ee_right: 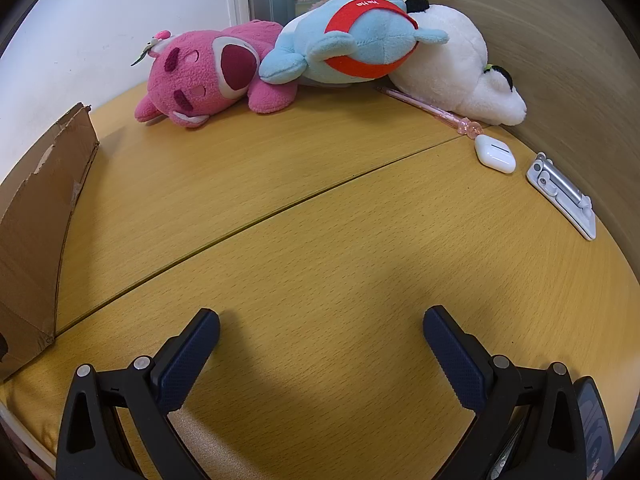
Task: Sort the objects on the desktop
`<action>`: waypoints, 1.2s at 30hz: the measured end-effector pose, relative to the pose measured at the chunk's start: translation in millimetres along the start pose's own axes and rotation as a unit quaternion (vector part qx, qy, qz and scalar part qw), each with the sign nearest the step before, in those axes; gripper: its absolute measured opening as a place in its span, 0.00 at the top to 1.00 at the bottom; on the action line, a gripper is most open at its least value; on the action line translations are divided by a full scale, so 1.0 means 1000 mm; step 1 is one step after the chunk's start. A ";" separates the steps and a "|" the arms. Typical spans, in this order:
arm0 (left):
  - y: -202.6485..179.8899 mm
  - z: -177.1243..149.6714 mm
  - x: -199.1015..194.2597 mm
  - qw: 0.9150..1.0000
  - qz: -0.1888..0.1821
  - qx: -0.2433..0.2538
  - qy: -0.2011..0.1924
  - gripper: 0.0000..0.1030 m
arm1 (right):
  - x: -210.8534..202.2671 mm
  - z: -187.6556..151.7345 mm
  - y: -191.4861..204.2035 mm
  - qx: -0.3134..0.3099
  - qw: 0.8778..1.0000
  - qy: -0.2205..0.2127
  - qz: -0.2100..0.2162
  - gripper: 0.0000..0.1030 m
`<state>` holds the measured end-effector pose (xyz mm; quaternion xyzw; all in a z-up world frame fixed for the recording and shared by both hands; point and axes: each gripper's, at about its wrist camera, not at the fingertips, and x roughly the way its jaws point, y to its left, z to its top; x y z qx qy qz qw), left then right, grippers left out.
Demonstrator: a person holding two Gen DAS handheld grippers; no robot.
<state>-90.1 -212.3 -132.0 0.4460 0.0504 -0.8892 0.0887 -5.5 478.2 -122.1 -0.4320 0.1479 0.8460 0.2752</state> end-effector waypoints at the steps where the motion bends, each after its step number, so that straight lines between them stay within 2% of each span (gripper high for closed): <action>1: 0.000 0.000 0.000 1.000 0.000 0.000 0.000 0.00 | 0.000 0.000 0.000 0.000 1.000 0.000 0.000 0.00; 36: 0.000 -0.003 -0.005 1.000 0.000 0.000 0.000 0.00 | 0.000 0.000 -0.001 0.000 1.000 0.000 0.000 0.00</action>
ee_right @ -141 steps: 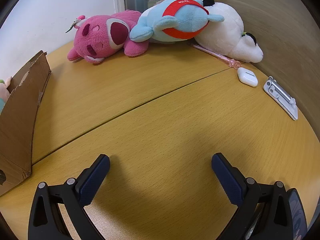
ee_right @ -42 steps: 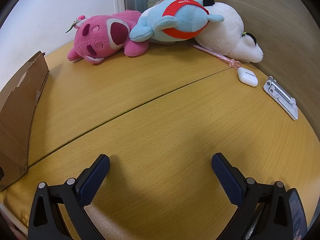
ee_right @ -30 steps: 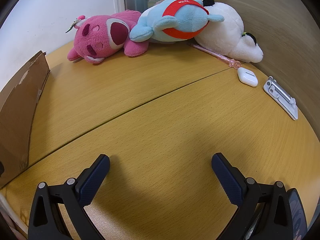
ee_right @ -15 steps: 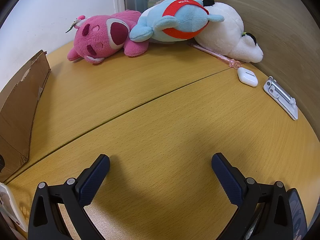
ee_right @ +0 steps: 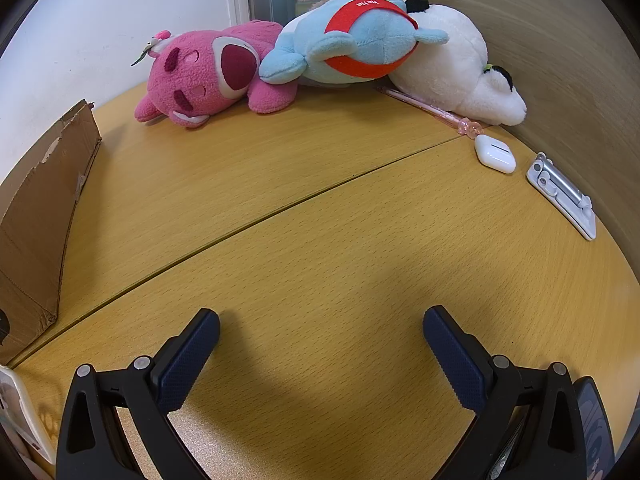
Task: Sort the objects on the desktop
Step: 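Move the open left gripper onto the pink pig plush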
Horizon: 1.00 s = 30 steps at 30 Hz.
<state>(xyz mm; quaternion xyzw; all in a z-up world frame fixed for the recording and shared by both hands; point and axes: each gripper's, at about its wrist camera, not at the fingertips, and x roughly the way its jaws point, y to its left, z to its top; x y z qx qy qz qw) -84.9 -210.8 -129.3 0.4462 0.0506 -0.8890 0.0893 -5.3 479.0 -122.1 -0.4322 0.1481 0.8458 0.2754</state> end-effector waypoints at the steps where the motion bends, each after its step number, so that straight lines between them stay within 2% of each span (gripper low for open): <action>1: 0.000 0.000 0.000 1.000 0.001 -0.001 0.000 0.00 | 0.000 0.000 0.000 0.000 1.000 0.000 0.000 0.00; 5: 0.002 -0.002 -0.001 1.000 0.000 -0.002 0.000 0.00 | -0.001 0.000 0.000 -0.003 1.000 0.000 0.002 0.00; 9: 0.005 -0.013 -0.011 1.000 0.006 -0.009 0.000 0.00 | -0.009 -0.010 0.002 -0.064 0.997 0.027 0.045 0.00; 11: 0.004 -0.024 -0.020 1.000 -0.001 0.000 0.000 0.00 | -0.015 -0.018 -0.003 -0.075 0.995 0.039 0.053 0.00; 14: -0.003 -0.042 -0.053 0.999 0.003 0.033 -0.026 0.00 | -0.037 -0.035 -0.019 -0.066 0.994 0.027 0.081 0.00; 16: -0.015 -0.054 -0.090 0.997 -0.012 0.049 -0.056 0.00 | -0.062 -0.049 -0.019 -0.090 0.992 0.002 0.085 0.00; 18: -0.029 -0.061 -0.130 0.994 -0.032 0.064 -0.087 0.00 | -0.090 -0.060 -0.007 -0.123 0.981 -0.003 0.149 0.00; 20: -0.047 -0.066 -0.170 0.986 -0.071 0.083 -0.127 0.00 | -0.117 -0.074 0.016 -0.170 0.961 0.003 0.218 0.00; 22: -0.067 -0.071 -0.198 0.979 -0.120 0.077 -0.143 0.00 | -0.148 -0.093 0.048 -0.223 0.932 -0.002 0.285 0.00; 24: -0.088 -0.074 -0.212 0.973 -0.178 0.069 -0.131 0.00 | -0.170 -0.108 0.074 -0.253 0.904 -0.001 0.345 0.00; 26: -0.105 -0.081 -0.220 0.968 -0.208 0.070 -0.123 0.00 | -0.181 -0.121 0.094 -0.274 0.889 -0.007 0.368 0.00; 28: -0.128 -0.095 -0.226 0.966 -0.211 0.088 -0.123 0.00 | -0.183 -0.133 0.115 -0.300 0.892 -0.019 0.336 0.00; 30: -0.144 -0.108 -0.228 0.966 -0.205 0.106 -0.119 0.00 | -0.178 -0.146 0.134 -0.326 0.895 -0.013 0.303 0.00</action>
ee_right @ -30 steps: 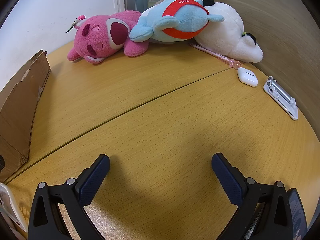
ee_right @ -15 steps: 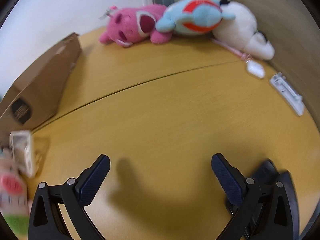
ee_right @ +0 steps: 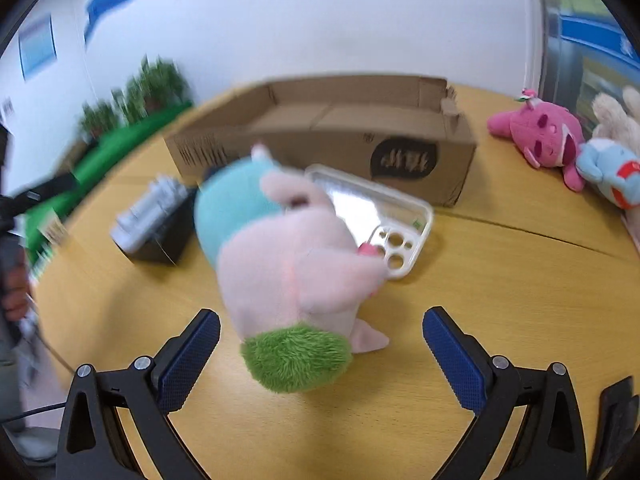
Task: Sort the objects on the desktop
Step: 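Move the open left gripper onto the pink pig plush, then close the left gripper on the pig plush and lift it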
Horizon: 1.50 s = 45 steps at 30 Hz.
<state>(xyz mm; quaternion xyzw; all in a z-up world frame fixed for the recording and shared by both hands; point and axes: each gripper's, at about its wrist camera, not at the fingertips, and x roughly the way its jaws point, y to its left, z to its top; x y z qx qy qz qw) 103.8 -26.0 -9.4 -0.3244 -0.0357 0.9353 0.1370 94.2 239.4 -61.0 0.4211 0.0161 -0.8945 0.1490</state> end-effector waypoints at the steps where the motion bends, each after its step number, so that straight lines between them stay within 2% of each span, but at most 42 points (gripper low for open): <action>1: -0.007 -0.006 0.001 1.000 -0.003 0.000 0.007 0.00 | 0.006 -0.002 0.009 -0.010 1.000 0.010 -0.007 0.03; 3: -0.011 -0.013 0.005 1.000 -0.023 -0.008 0.019 0.00 | 0.006 -0.009 0.023 -0.023 1.000 0.013 0.000 0.09; 7: -0.009 -0.016 0.014 0.996 -0.063 -0.041 0.043 0.00 | 0.002 -0.024 0.049 -0.049 0.998 0.022 0.032 0.08; 9: -0.006 -0.012 0.017 0.994 -0.077 -0.056 0.047 0.00 | -0.007 -0.027 0.049 -0.029 0.998 0.012 0.058 0.09; 12: -0.004 -0.005 0.026 0.992 -0.094 -0.067 0.056 0.00 | -0.010 -0.021 0.030 0.006 1.000 0.000 0.029 0.08; 14: -0.010 0.001 0.039 0.989 -0.117 -0.068 0.062 0.00 | -0.004 -0.015 0.022 0.032 0.999 0.004 0.036 0.08; 18: -0.027 0.012 0.081 0.976 -0.171 -0.081 0.107 0.00 | 0.017 -0.009 0.029 0.014 0.999 0.026 0.040 0.12; 20: -0.035 0.014 0.097 0.973 -0.173 -0.083 0.128 0.00 | 0.019 -0.011 0.031 0.016 0.998 0.029 0.045 0.15; 22: -0.043 0.013 0.109 0.969 -0.181 -0.087 0.142 0.00 | 0.014 -0.015 0.030 0.023 0.995 0.029 0.088 0.21; 23: -0.046 0.013 0.114 0.967 -0.190 -0.087 0.147 0.00 | 0.008 -0.018 0.028 0.030 0.993 0.024 0.114 0.21; 24: -0.049 0.012 0.118 0.965 -0.194 -0.086 0.152 0.00 | 0.001 -0.021 0.026 0.036 0.992 0.018 0.122 0.21; 27: -0.057 0.009 0.136 0.962 -0.188 -0.089 0.175 0.01 | 0.003 -0.017 0.016 0.049 0.994 0.013 0.095 0.16; 28: -0.058 0.006 0.142 0.960 -0.188 -0.096 0.183 0.04 | 0.008 -0.015 0.014 0.054 0.993 0.018 0.102 0.14; 29: -0.058 0.002 0.148 0.957 -0.189 -0.106 0.194 0.08 | 0.014 -0.014 0.013 0.057 0.992 0.024 0.113 0.14; 30: -0.057 -0.001 0.152 0.953 -0.193 -0.114 0.202 0.08 | 0.020 -0.013 0.017 0.051 0.991 0.028 0.123 0.14; 31: -0.054 -0.004 0.154 0.947 -0.209 -0.130 0.206 0.10 | 0.025 -0.009 0.020 0.044 0.991 0.030 0.121 0.14; 32: -0.052 -0.005 0.154 0.945 -0.213 -0.138 0.206 0.12 | 0.030 -0.008 0.025 0.034 0.992 0.035 0.114 0.14; 35: -0.052 -0.005 0.147 0.947 -0.214 -0.133 0.201 0.25 | 0.036 -0.009 0.033 0.026 0.992 0.043 0.120 0.20; 38: -0.055 -0.005 0.137 0.950 -0.207 -0.127 0.196 0.31 | 0.032 -0.009 0.035 0.027 0.991 0.039 0.127 0.24; 41: -0.054 -0.001 0.125 0.955 -0.201 -0.125 0.179 0.33 | 0.024 -0.006 0.041 0.030 0.990 0.026 0.133 0.25; 45: -0.050 0.026 0.098 0.964 -0.202 -0.113 0.135 0.33 | 0.000 0.015 0.054 0.024 0.990 -0.014 0.137 0.26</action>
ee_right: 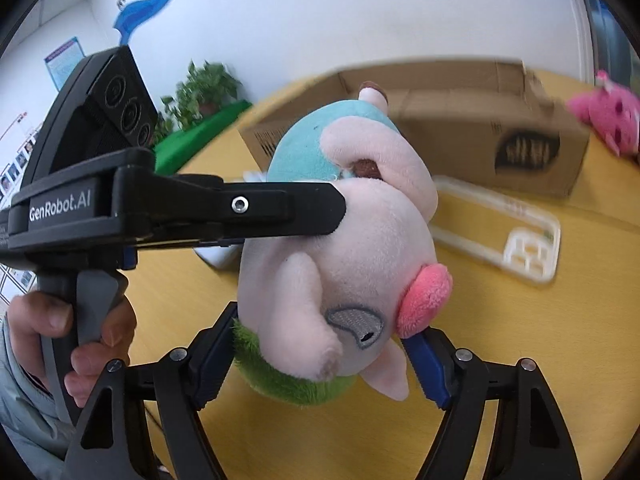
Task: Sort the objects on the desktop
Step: 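Close the left gripper on the pig plush and lift it, then carry the pig plush with the left gripper over the cardboard box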
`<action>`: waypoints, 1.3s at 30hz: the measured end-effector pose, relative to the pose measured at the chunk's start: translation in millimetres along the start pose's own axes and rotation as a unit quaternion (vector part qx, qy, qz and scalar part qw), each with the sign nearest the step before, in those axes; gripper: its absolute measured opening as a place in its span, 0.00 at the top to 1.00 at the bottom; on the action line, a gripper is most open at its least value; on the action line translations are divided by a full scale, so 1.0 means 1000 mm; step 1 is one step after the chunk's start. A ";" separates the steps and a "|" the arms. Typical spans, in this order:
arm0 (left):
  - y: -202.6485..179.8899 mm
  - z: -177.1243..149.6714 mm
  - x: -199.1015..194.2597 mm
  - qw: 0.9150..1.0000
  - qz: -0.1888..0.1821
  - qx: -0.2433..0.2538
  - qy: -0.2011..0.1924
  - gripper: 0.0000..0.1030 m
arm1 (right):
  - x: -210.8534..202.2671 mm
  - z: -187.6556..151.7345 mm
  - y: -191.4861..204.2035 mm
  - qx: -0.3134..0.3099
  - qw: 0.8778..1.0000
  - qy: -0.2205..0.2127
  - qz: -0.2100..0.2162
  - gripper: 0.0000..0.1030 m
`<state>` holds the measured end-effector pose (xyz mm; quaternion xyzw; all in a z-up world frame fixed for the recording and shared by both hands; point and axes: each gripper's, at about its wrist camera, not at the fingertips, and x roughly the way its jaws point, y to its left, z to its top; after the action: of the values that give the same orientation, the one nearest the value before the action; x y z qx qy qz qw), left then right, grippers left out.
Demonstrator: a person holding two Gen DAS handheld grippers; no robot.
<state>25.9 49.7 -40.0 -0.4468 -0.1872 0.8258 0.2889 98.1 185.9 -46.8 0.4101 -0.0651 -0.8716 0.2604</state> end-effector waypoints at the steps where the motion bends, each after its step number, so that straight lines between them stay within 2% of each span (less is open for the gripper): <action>1: -0.004 0.007 -0.011 1.000 -0.002 0.009 -0.014 0.33 | -0.007 0.010 0.007 -0.008 1.000 -0.015 0.000 0.26; 5: -0.020 0.049 -0.050 0.997 0.001 0.056 -0.061 0.33 | -0.026 0.055 0.028 -0.041 0.997 -0.059 -0.004 0.26; 10: -0.024 0.115 -0.080 0.989 0.028 0.111 -0.093 0.33 | -0.021 0.129 0.045 -0.062 0.994 -0.092 -0.004 0.26; 15: -0.007 0.176 -0.096 0.985 0.037 0.132 -0.104 0.33 | 0.000 0.202 0.050 -0.061 0.993 -0.102 -0.001 0.26; 19: 0.009 0.223 -0.090 0.982 0.045 0.146 -0.107 0.33 | 0.025 0.254 0.040 -0.045 0.993 -0.109 0.008 0.26; 23: 0.034 0.268 -0.066 0.983 0.052 0.149 -0.094 0.33 | 0.064 0.299 0.016 -0.015 0.995 -0.100 0.013 0.26; 28: 0.080 0.306 -0.023 0.988 0.061 0.132 -0.056 0.33 | 0.127 0.331 -0.016 0.025 0.998 -0.062 0.016 0.26; 35: 0.158 0.323 0.043 0.994 0.071 0.076 0.011 0.34 | 0.236 0.345 -0.061 0.091 0.996 0.012 0.021 0.26; 39: 0.189 0.321 0.075 0.993 0.090 0.054 0.051 0.34 | 0.287 0.339 -0.080 0.128 0.990 0.055 0.019 0.26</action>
<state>-336.8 -62.2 -23.7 -0.4871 -0.0862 0.8333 0.2467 -339.5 74.4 -46.0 0.4861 -0.1699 -0.8271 0.2253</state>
